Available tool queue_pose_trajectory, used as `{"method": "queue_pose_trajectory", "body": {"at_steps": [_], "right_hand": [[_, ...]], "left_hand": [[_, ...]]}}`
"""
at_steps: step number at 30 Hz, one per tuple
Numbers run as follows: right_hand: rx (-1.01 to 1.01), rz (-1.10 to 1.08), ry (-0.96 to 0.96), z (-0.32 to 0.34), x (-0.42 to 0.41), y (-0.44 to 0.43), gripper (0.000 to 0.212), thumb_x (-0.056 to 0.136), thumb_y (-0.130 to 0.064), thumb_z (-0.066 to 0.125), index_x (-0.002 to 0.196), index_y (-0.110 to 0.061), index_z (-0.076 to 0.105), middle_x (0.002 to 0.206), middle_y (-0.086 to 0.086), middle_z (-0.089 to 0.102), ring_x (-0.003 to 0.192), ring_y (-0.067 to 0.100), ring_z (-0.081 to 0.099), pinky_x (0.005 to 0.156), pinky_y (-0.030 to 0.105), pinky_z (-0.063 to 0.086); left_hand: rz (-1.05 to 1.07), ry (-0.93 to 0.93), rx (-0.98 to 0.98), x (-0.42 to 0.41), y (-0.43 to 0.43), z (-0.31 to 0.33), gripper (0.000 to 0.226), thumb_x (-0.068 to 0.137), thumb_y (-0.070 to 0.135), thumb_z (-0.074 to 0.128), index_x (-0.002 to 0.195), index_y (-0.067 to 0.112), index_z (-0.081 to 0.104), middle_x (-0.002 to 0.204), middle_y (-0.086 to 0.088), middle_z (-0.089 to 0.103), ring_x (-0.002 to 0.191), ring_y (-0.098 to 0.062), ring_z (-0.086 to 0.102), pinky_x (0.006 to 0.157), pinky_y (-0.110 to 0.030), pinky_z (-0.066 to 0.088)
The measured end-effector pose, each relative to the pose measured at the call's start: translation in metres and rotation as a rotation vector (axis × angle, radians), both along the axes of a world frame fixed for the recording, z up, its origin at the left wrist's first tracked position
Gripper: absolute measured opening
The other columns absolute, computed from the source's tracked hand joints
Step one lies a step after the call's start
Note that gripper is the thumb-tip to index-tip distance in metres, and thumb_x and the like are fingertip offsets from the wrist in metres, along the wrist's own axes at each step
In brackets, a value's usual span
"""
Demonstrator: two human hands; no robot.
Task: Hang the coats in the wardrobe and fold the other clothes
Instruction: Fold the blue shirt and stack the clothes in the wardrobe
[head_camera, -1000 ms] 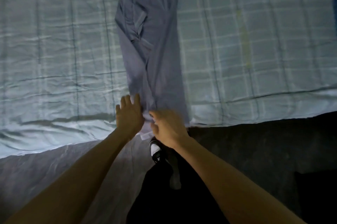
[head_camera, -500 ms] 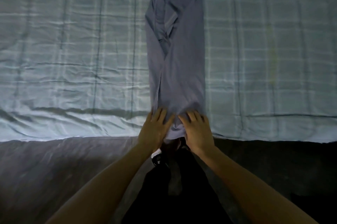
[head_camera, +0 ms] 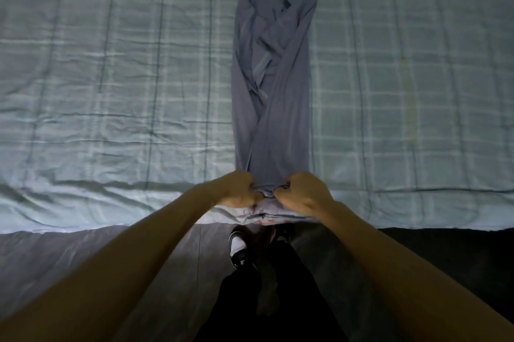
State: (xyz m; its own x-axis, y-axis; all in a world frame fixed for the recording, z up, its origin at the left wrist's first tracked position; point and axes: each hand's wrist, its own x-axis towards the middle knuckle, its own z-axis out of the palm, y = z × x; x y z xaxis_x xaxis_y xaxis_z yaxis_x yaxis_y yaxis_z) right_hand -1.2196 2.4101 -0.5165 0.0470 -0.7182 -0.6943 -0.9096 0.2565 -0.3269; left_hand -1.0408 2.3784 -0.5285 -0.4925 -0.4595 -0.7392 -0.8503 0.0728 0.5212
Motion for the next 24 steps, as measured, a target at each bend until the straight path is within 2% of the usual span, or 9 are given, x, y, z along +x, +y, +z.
{"method": "queue_pose_trajectory", "body": {"at_steps": [2, 4, 7, 11, 15, 18, 20, 23, 24], "right_hand": [[-0.196, -0.14, -0.018, 0.005, 0.0, -0.018, 0.024, 0.082, -0.031, 0.054, 0.065, -0.014, 0.052, 0.064, 0.005, 0.052, 0.062, 0.027, 0.053, 0.058, 0.031, 0.038], [-0.623, -0.236, -0.008, 0.008, -0.002, -0.031, 0.015, 0.083, -0.025, 0.053, 0.078, -0.012, 0.059, 0.073, 0.009, 0.058, 0.071, 0.031, 0.058, 0.061, 0.034, 0.043], [-0.943, -0.275, 0.089, 0.008, -0.005, -0.042, 0.042, 0.086, -0.021, 0.059, 0.126, -0.01, 0.053, 0.127, 0.018, 0.053, 0.117, 0.034, 0.049, 0.097, 0.045, 0.04], [-0.968, -0.06, 0.049, -0.02, -0.015, -0.033, 0.049, 0.084, -0.011, 0.066, 0.13, -0.006, 0.051, 0.143, 0.025, 0.038, 0.126, 0.039, 0.042, 0.103, 0.048, 0.037], [-0.736, 0.232, 0.019, -0.053, -0.017, -0.024, 0.062, 0.074, -0.019, 0.076, 0.129, -0.008, 0.051, 0.139, 0.022, 0.045, 0.125, 0.038, 0.047, 0.098, 0.049, 0.044], [-0.589, 0.3, 0.085, -0.079, -0.009, -0.026, 0.066, 0.072, -0.021, 0.076, 0.132, -0.01, 0.05, 0.138, 0.018, 0.048, 0.128, 0.036, 0.045, 0.1, 0.05, 0.041], [-0.61, 0.209, 0.073, -0.087, -0.006, -0.037, 0.053, 0.072, -0.011, 0.072, 0.123, -0.008, 0.058, 0.128, 0.017, 0.057, 0.121, 0.036, 0.052, 0.095, 0.047, 0.045], [-0.712, 0.113, 0.019, -0.079, -0.008, -0.049, 0.026, 0.067, 0.003, 0.069, 0.09, -0.008, 0.066, 0.086, 0.012, 0.067, 0.083, 0.031, 0.065, 0.072, 0.034, 0.049], [-0.661, 0.115, 0.002, -0.071, -0.012, -0.052, 0.021, 0.071, 0.003, 0.067, 0.088, -0.008, 0.065, 0.083, 0.012, 0.067, 0.078, 0.031, 0.064, 0.067, 0.032, 0.048]], "left_hand": [[0.145, 0.073, -0.158, -0.001, -0.018, 0.008, 0.024, 0.083, 0.032, 0.053, 0.079, 0.012, 0.066, 0.078, -0.01, 0.068, 0.072, -0.026, 0.061, 0.065, -0.033, 0.05], [0.435, 0.186, -0.521, -0.008, -0.033, 0.017, 0.02, 0.086, 0.022, 0.056, 0.1, 0.009, 0.063, 0.095, -0.013, 0.068, 0.085, -0.027, 0.061, 0.071, -0.029, 0.044], [0.717, 0.339, -0.967, -0.022, -0.045, 0.024, 0.039, 0.083, 0.017, 0.063, 0.119, 0.006, 0.052, 0.11, -0.009, 0.058, 0.101, -0.016, 0.05, 0.088, -0.023, 0.035], [0.45, 0.28, -0.953, -0.026, -0.026, -0.008, 0.046, 0.082, 0.018, 0.059, 0.124, 0.003, 0.048, 0.118, -0.015, 0.055, 0.103, -0.027, 0.052, 0.09, -0.038, 0.043], [0.138, 0.039, -0.853, -0.019, -0.003, -0.053, 0.061, 0.074, 0.021, 0.064, 0.13, 0.007, 0.043, 0.135, -0.02, 0.046, 0.123, -0.038, 0.045, 0.097, -0.049, 0.04], [0.065, -0.09, -0.817, -0.016, -0.007, -0.077, 0.058, 0.085, 0.028, 0.056, 0.138, 0.009, 0.042, 0.144, -0.02, 0.04, 0.133, -0.038, 0.036, 0.102, -0.053, 0.036], [0.059, -0.095, -0.855, -0.018, -0.015, -0.08, 0.049, 0.086, 0.02, 0.055, 0.133, 0.01, 0.047, 0.137, -0.016, 0.048, 0.127, -0.037, 0.042, 0.096, -0.049, 0.04], [0.136, -0.01, -0.846, -0.021, -0.026, -0.073, 0.031, 0.082, 0.008, 0.053, 0.112, 0.012, 0.061, 0.11, -0.01, 0.063, 0.101, -0.032, 0.056, 0.078, -0.04, 0.043], [0.152, 0.035, -0.816, -0.02, -0.028, -0.067, 0.027, 0.082, 0.009, 0.05, 0.105, 0.012, 0.063, 0.1, -0.008, 0.065, 0.091, -0.03, 0.058, 0.073, -0.038, 0.042]]}}
